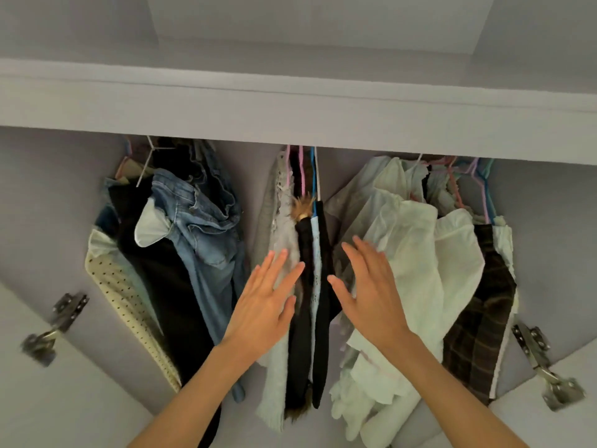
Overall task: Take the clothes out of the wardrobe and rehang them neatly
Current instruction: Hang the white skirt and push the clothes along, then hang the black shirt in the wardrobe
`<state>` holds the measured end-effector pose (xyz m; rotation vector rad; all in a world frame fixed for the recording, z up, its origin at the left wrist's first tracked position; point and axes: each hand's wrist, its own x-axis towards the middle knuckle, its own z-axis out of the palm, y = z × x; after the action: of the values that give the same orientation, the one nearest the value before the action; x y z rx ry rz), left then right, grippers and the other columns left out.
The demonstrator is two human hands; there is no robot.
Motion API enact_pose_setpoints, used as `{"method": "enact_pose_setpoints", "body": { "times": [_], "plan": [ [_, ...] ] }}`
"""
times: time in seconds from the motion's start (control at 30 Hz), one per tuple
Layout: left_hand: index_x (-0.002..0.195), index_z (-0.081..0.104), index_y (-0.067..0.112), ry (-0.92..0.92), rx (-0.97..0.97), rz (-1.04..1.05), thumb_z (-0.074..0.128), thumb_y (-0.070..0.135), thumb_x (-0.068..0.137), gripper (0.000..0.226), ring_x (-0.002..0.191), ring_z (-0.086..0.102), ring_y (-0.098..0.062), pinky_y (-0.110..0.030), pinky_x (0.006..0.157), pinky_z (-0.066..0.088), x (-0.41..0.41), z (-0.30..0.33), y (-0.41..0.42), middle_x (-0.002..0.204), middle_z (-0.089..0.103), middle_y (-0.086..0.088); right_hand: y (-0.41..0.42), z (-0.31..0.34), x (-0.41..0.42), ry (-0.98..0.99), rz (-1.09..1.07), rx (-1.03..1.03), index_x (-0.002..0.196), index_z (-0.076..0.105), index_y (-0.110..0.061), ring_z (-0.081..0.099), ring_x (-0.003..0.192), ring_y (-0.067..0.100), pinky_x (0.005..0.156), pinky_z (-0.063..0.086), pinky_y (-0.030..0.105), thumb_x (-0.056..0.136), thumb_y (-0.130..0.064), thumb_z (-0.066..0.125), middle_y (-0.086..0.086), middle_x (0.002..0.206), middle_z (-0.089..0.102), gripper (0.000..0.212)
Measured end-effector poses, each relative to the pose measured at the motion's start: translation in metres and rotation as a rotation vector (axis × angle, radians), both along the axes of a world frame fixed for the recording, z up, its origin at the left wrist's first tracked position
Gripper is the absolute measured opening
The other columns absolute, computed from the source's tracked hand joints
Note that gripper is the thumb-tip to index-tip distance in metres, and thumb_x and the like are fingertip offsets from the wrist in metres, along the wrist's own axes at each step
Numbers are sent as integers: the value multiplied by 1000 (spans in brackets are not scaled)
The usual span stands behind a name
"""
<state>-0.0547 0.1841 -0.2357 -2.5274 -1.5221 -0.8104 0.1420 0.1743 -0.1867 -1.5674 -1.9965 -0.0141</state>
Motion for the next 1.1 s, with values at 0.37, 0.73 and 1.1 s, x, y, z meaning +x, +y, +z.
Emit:
{"method": "enact_pose_setpoints", "body": {
  "times": [0.37, 0.73, 1.1],
  "plan": [
    [139, 38, 20, -27, -166, 733, 49, 33, 87, 54, 136, 23, -34, -54, 105, 26, -95, -44, -150, 146, 35, -15, -27, -24, -122, -266, 662, -109, 136, 42, -11, 44, 129, 31, 103, 34, 51, 91, -51, 32, 15, 141, 44, 62],
    [132, 42, 19, -152, -277, 1445, 34, 43, 86, 52, 128, 40, -40, -50, 98, 34, -71, -63, -390, 137, 47, -17, -174, -55, -208, -379, 1345, -192, 149, 3, -25, -2, 145, 14, 116, -4, 35, 96, -51, 33, -1, 158, 1, 67],
    [128, 51, 18, -437, -276, 2050, 38, 40, 84, 51, 129, 41, -36, -51, 100, 41, 33, -81, -662, 137, 48, -14, -457, -85, -237, -410, 1928, -146, 146, 26, -21, 17, 143, 20, 113, 0, 35, 91, -45, 51, 4, 152, 27, 66]
  ]
}}
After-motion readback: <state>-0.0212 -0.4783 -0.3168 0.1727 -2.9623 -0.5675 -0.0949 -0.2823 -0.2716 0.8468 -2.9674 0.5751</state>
